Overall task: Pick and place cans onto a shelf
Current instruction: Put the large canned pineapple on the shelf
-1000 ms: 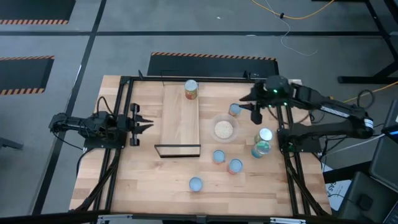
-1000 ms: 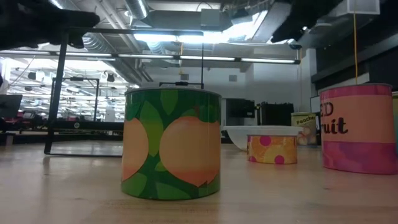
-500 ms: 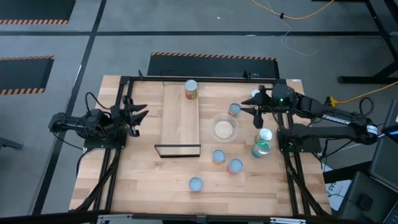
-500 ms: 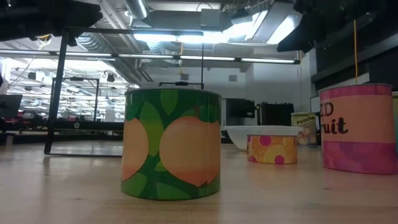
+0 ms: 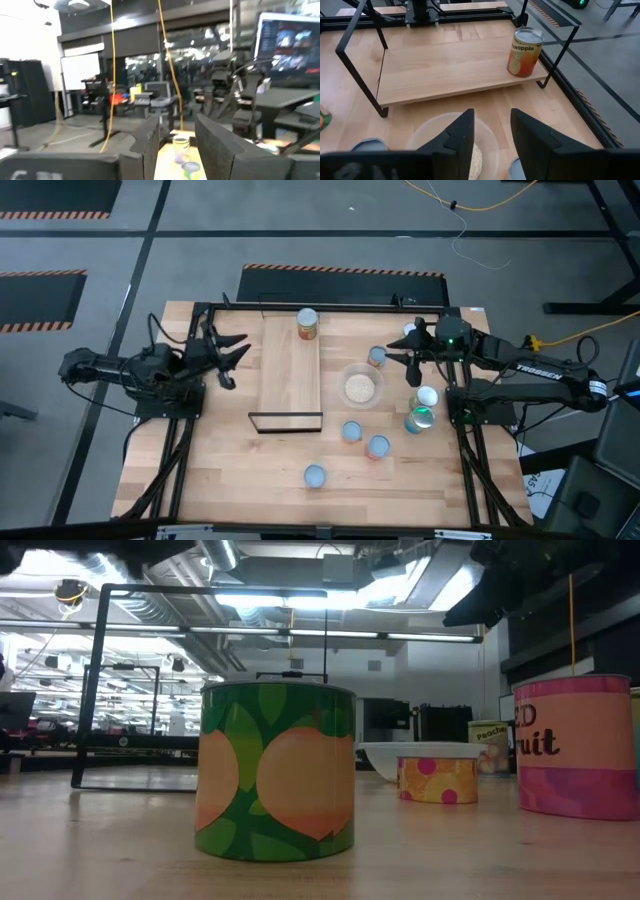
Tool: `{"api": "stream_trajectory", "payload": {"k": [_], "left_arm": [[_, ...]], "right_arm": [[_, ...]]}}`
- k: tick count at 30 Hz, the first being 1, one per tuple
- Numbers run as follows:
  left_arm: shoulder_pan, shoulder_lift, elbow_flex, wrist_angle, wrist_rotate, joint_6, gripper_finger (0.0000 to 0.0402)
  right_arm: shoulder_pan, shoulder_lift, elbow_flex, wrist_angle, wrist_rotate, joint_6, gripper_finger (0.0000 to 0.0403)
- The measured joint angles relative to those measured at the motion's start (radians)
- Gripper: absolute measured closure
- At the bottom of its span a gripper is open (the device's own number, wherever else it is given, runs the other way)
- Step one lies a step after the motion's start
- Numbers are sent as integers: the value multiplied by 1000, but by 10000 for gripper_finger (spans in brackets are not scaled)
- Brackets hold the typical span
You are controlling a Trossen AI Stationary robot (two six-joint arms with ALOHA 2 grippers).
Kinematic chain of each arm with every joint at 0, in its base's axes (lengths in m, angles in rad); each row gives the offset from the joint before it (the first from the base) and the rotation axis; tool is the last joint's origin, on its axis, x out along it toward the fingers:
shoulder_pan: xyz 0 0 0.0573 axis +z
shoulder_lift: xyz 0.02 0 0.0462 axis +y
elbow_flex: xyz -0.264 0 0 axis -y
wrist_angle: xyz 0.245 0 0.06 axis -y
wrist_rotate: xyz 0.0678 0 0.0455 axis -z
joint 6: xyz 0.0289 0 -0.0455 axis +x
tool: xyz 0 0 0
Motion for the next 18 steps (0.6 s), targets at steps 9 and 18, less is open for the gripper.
{"api": "stream_trajectory", "payload": {"k": [9,18], "left_arm": [[160,374,363,-323,11,-64,284],[360,723,686,-581,212,-111,287]], "right_arm": [[0,0,0,-2,-1,-2,271],[0,0,0,-8,-1,-2,271]]}}
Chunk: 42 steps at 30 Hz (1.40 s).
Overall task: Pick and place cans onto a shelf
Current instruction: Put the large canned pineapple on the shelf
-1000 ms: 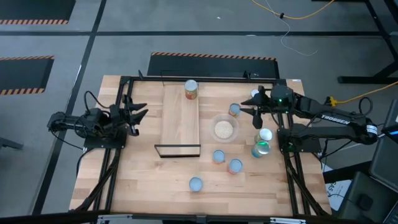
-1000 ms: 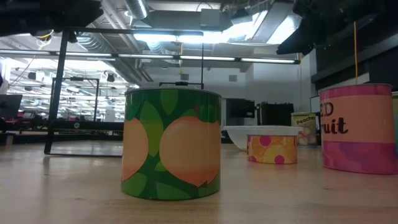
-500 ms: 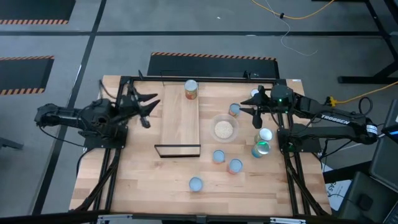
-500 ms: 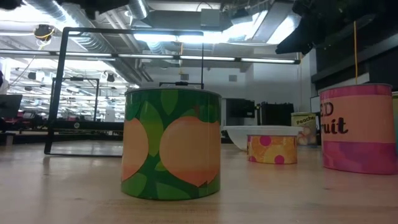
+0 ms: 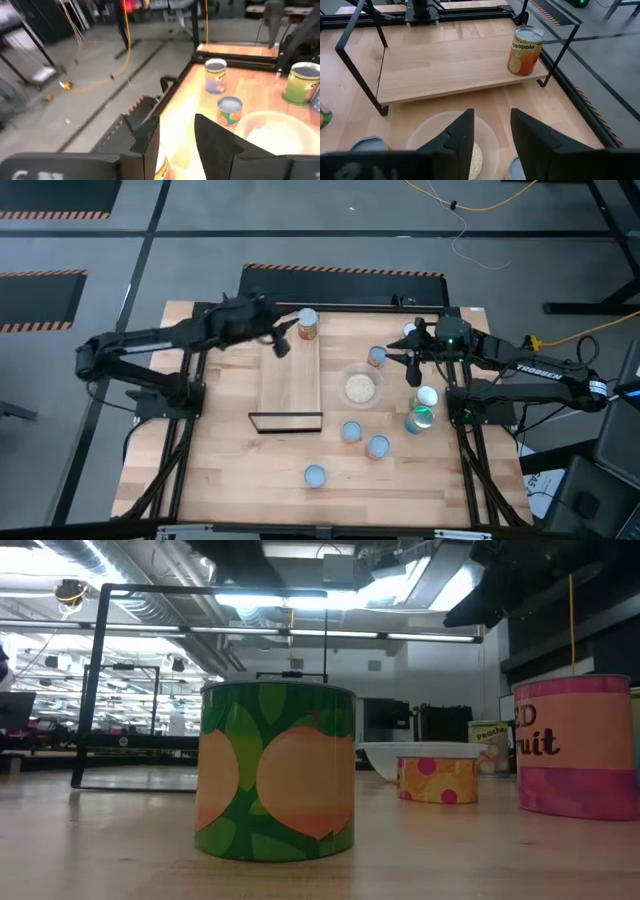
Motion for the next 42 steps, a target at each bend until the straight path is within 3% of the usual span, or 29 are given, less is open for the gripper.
{"api": "stream_trajectory", "payload": {"k": [7,18,42], "left_arm": [[111,218,135,-79,127,-29,287],[203,428,177,-81,209,-30,287],[206,483,177,-79,220,-29,287]], "right_arm": [[0,0,0,-2,0,0,271],[0,0,0,-4,0,0,271],[0,0,1,-5,0,0,271]]}}
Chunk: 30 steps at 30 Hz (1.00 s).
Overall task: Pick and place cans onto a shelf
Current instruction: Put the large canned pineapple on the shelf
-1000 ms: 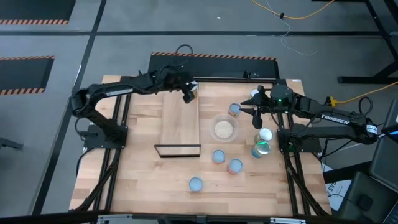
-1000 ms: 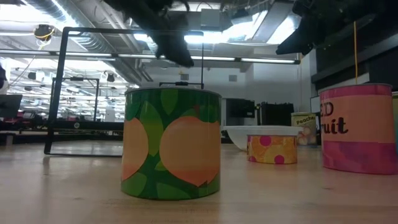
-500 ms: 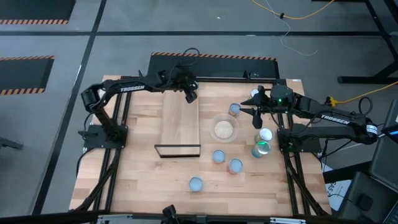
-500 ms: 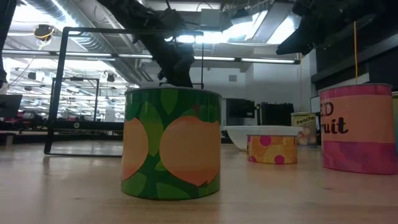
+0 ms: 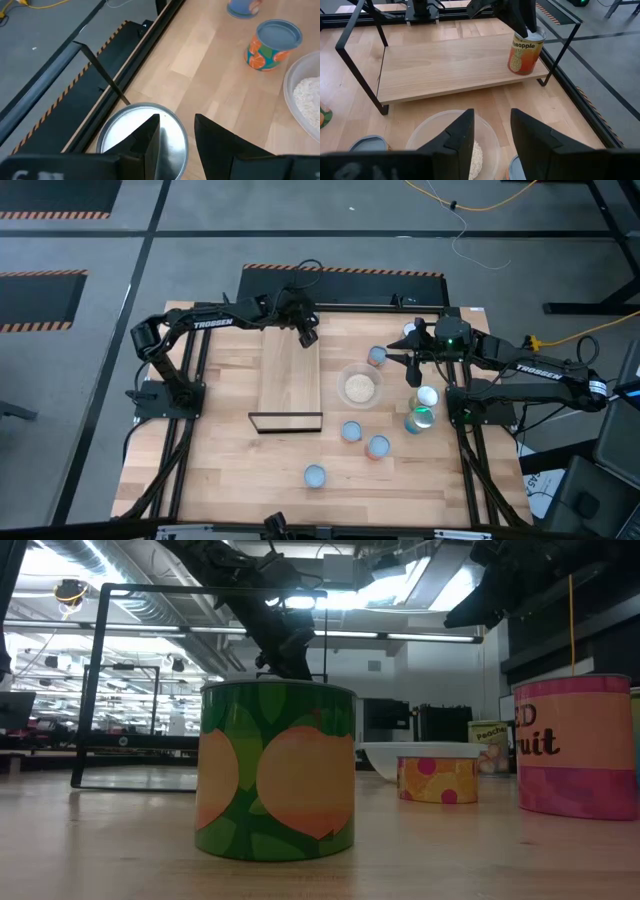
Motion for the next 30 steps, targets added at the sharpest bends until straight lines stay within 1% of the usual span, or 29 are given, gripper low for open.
{"api": "stream_trajectory", "payload": {"k": [30], "left_arm": [[-9,-1,0,-101,-28,11,288]], "right_arm": [[0,0,0,0,0,0,271]]}}
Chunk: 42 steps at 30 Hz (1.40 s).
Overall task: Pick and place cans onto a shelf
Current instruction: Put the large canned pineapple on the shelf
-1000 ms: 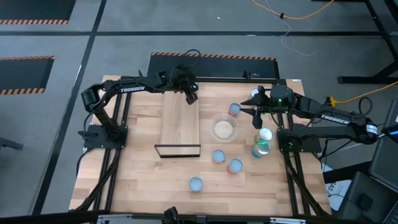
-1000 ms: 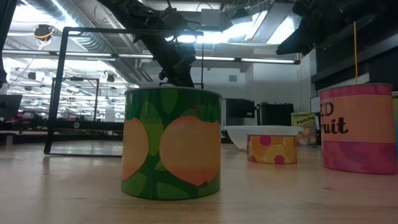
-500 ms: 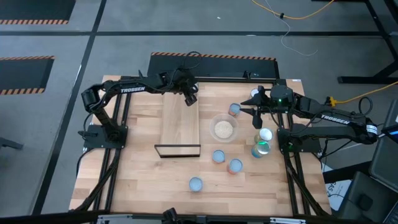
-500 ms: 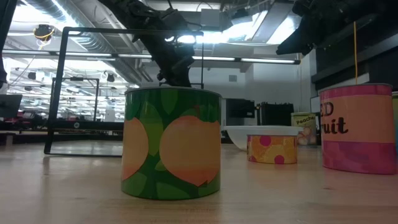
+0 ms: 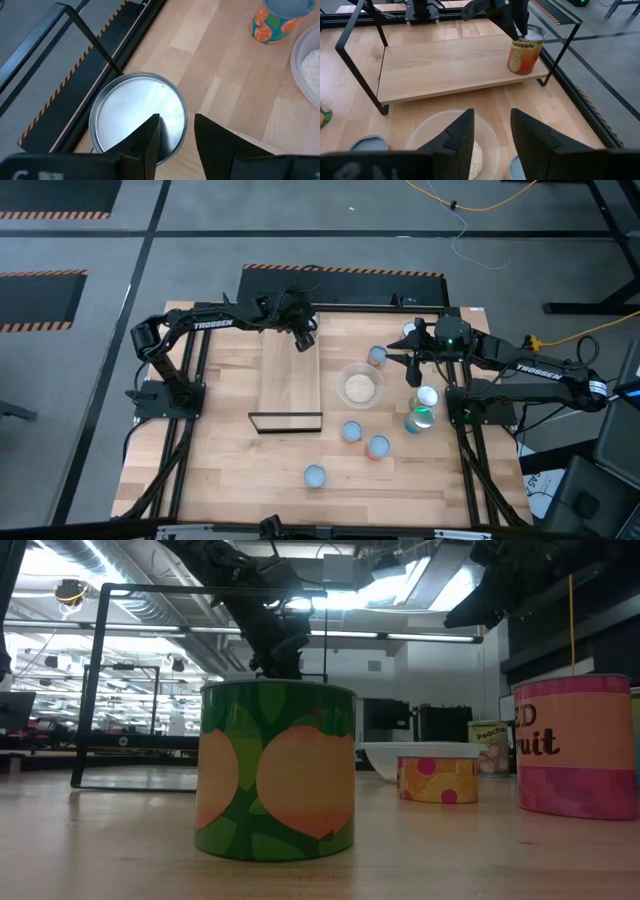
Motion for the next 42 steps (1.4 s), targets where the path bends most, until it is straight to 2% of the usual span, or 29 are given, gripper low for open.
{"api": "stream_trajectory", "payload": {"k": [4,19,31,42], "left_arm": [[0,0,0,-1,-2,0,301],[0,-1,0,-1,1,0,397],[2,-22,-2,-14,2,61,400],[8,-166,-2,-137,14,234,401]], "right_arm": [[0,0,0,0,0,0,271],[0,0,0,0,0,0,271],[0,0,0,0,0,0,271],[0,0,0,0,0,3,271]]}}
